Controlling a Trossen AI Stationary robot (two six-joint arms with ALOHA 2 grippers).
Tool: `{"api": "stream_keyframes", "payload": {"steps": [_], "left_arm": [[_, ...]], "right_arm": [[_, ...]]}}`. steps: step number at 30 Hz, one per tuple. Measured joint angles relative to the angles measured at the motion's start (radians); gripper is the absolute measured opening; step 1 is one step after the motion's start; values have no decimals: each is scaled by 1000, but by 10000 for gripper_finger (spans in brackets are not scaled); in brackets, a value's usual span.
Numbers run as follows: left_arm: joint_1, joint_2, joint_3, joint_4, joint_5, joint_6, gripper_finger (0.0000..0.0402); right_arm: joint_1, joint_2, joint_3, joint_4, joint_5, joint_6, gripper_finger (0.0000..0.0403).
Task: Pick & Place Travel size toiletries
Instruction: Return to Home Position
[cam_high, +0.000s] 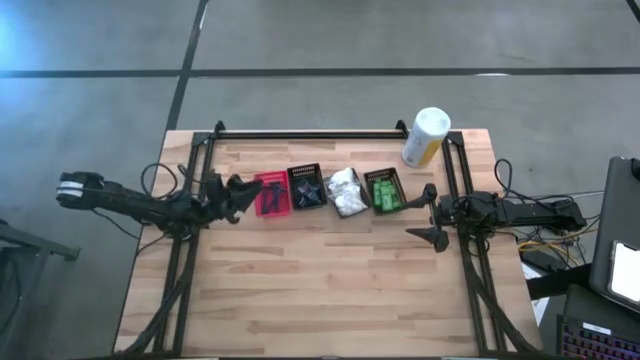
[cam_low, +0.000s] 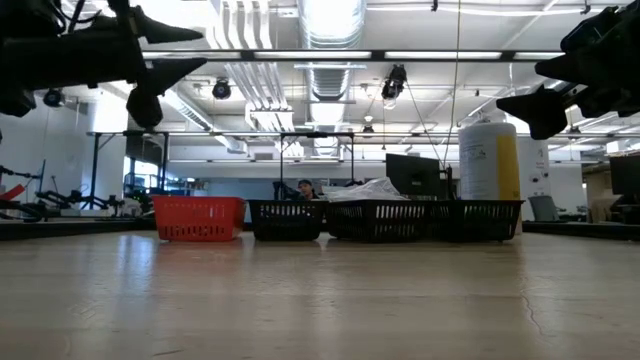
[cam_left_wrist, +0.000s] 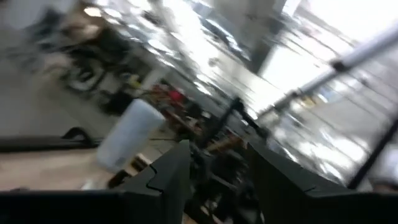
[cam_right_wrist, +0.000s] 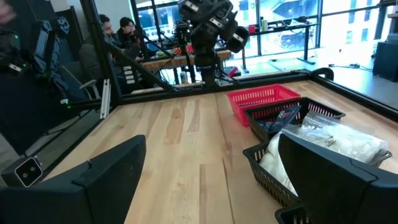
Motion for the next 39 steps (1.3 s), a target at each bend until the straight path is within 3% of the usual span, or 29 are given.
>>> {"api": "stream_keyframes", "payload": {"steps": [5, 8, 20, 29, 39], "left_arm": [[0, -2, 0, 2, 186, 171, 165], [-2, -21, 0, -42, 228, 251, 165], [-2, -246, 0, -351, 229, 263, 165], [-2, -298, 0, -385, 224, 263, 165], [-1, -441, 0, -448, 123, 263, 165]], "right_arm": [[0, 0, 0, 0, 0, 0, 363], [0, 0, 0, 0, 0, 0, 364], [0, 0, 0, 0, 0, 0, 363], [0, -1, 0, 0, 0, 0, 363], [0, -1, 0, 0, 0, 0, 363]]}}
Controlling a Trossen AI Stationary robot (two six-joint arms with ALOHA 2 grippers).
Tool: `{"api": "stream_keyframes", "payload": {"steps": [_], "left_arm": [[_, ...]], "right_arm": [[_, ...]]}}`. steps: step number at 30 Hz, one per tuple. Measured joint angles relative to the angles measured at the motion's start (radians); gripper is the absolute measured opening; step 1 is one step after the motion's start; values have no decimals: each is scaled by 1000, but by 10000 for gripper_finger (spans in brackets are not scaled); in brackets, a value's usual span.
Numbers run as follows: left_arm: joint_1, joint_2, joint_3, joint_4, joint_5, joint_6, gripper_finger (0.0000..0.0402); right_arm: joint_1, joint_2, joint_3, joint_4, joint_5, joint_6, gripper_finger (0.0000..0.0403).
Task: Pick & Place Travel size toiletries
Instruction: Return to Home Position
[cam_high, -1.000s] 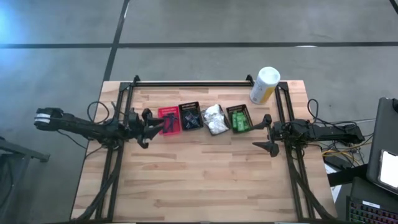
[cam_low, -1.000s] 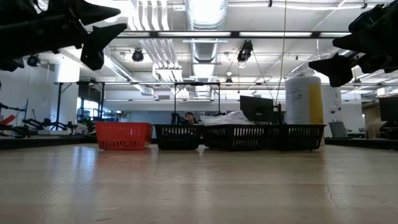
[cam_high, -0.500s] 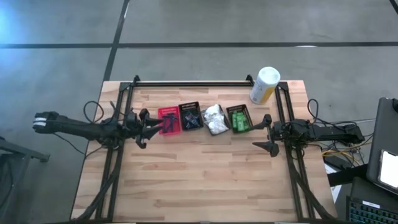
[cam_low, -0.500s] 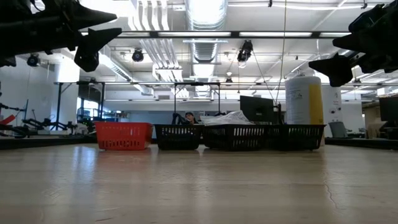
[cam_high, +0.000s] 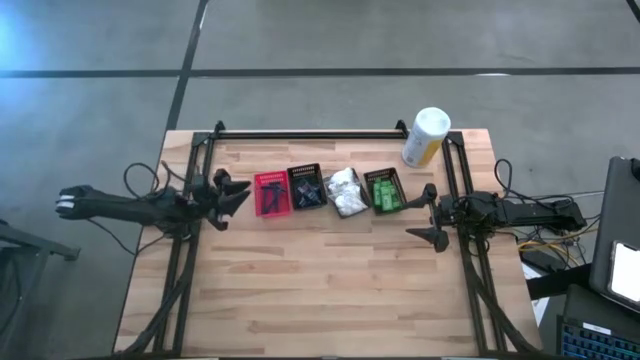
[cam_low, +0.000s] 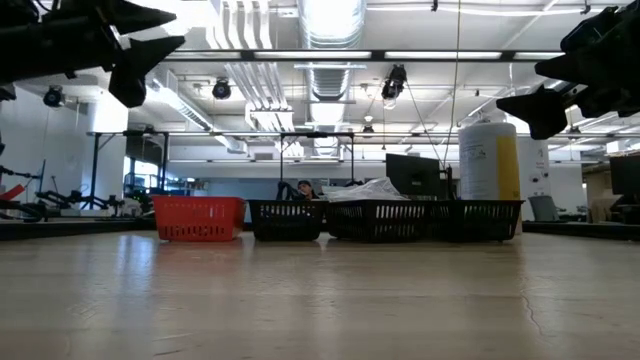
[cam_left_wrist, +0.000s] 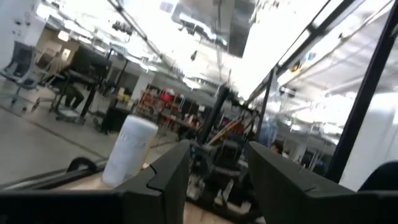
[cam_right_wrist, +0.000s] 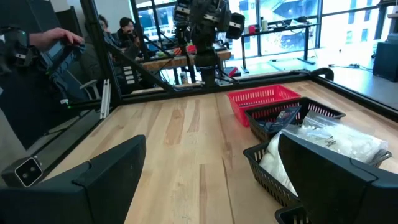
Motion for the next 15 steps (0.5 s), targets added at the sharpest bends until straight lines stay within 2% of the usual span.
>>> {"api": "stream_keyframes", "payload": {"steps": [15], "left_arm": [[2, -291, 0, -18, -1, 0, 165]], "right_arm": [[0, 0, 0, 0, 0, 0, 363]]}}
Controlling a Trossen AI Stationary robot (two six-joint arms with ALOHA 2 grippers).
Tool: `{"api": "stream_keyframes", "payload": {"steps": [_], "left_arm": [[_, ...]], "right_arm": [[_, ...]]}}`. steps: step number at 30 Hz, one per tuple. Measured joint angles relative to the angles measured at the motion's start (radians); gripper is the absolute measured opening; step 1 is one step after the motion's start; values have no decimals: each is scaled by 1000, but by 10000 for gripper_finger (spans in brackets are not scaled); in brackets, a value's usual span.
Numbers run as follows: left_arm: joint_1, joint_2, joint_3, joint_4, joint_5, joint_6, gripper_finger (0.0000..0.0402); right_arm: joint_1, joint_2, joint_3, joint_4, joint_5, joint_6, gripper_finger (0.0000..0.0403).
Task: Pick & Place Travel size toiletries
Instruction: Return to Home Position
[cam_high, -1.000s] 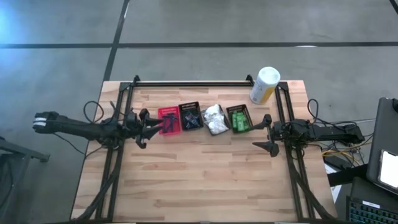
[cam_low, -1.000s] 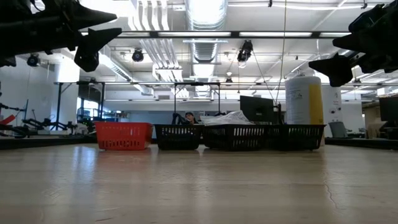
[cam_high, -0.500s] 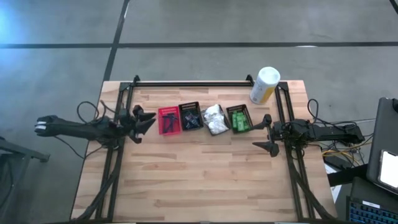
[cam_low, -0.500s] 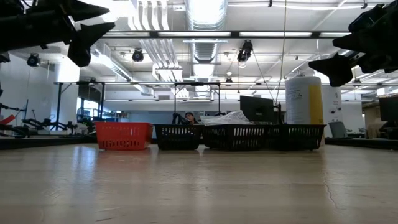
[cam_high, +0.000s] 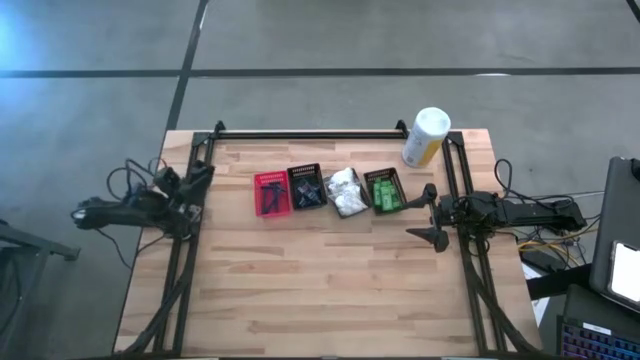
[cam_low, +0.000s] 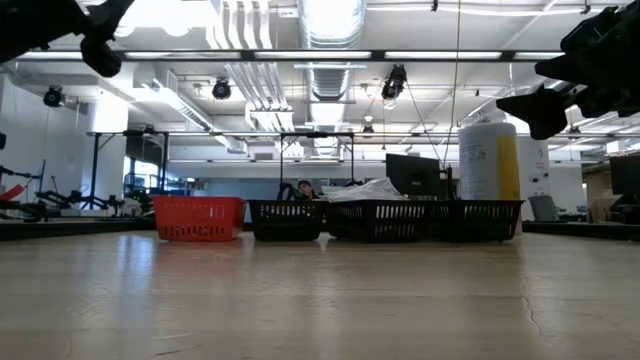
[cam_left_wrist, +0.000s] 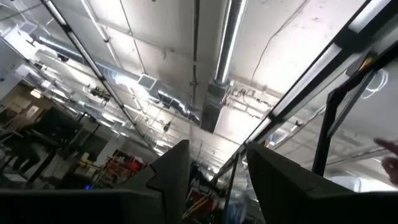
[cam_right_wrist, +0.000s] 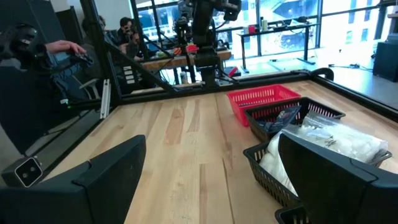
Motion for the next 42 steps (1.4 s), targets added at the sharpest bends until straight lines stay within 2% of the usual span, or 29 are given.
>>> {"api": "stream_keyframes", "payload": {"steps": [10, 17, 19, 21, 24, 27, 36, 42], "left_arm": [[0, -114, 0, -9, 1, 0, 165], [2, -114, -1, -20, 6, 6, 165], [2, -114, -9, -30, 7, 46, 165], [2, -114, -27, -49, 9, 154, 165], [2, -114, -35, -120, 5, 311, 165], [1, -114, -36, -244, 1, 360, 165], [2, -115, -36, -499, -23, 251, 165], [3, -115, -36, -557, -29, 252, 165]], "right_arm": [[0, 0, 0, 0, 0, 0, 364], [0, 0, 0, 0, 0, 0, 363], [0, 0, 0, 0, 0, 0, 364], [0, 0, 0, 0, 0, 0, 363], [0, 0, 0, 0, 0, 0, 363], [0, 1, 0, 0, 0, 0, 363], [0, 0, 0, 0, 0, 0, 364], [0, 0, 0, 0, 0, 0, 363]]}}
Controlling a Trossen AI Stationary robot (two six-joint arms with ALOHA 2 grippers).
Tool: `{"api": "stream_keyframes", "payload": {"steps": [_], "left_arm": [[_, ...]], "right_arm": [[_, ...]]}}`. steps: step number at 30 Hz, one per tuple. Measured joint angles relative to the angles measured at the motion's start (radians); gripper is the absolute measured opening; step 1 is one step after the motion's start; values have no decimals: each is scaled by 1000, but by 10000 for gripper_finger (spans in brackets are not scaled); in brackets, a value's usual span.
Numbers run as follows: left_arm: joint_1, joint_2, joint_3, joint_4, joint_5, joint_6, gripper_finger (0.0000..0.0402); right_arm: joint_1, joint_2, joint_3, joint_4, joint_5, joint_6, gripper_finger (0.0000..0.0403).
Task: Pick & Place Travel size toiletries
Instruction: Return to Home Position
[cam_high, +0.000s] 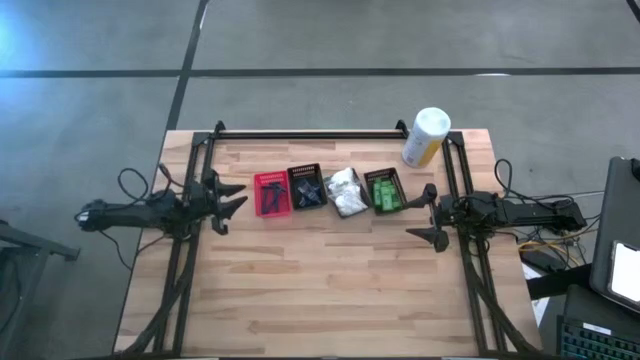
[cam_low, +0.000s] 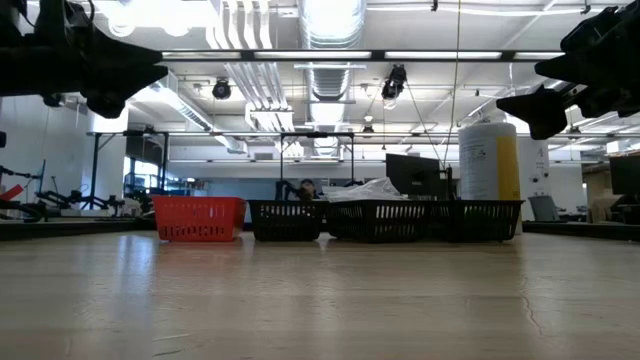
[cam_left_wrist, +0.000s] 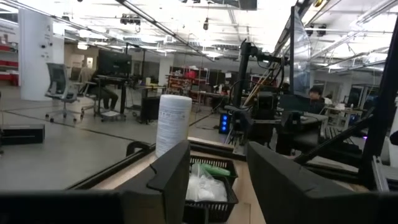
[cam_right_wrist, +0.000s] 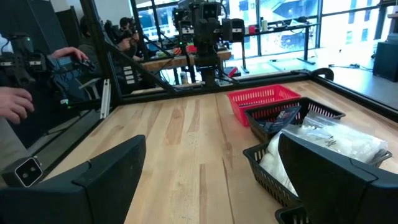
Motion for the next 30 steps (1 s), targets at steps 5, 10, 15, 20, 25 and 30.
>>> {"api": "stream_keyframes", "payload": {"steps": [5, 10, 15, 20, 25, 30], "left_arm": [[23, 0, 0, -5, 0, 9, 165], [62, 0, 0, -25, 0, 16, 165], [76, 0, -1, -34, 0, 10, 165], [85, 0, -1, -34, 0, 8, 165], [85, 0, -2, -34, 0, 7, 165], [85, 2, -2, -32, 0, 6, 165]], "right_arm": [[0, 0, 0, 0, 0, 0, 363], [0, 0, 0, 0, 0, 0, 363], [0, 0, 0, 0, 0, 0, 363], [0, 0, 0, 0, 0, 0, 363], [0, 0, 0, 0, 0, 0, 364], [0, 0, 0, 0, 0, 0, 364]]}}
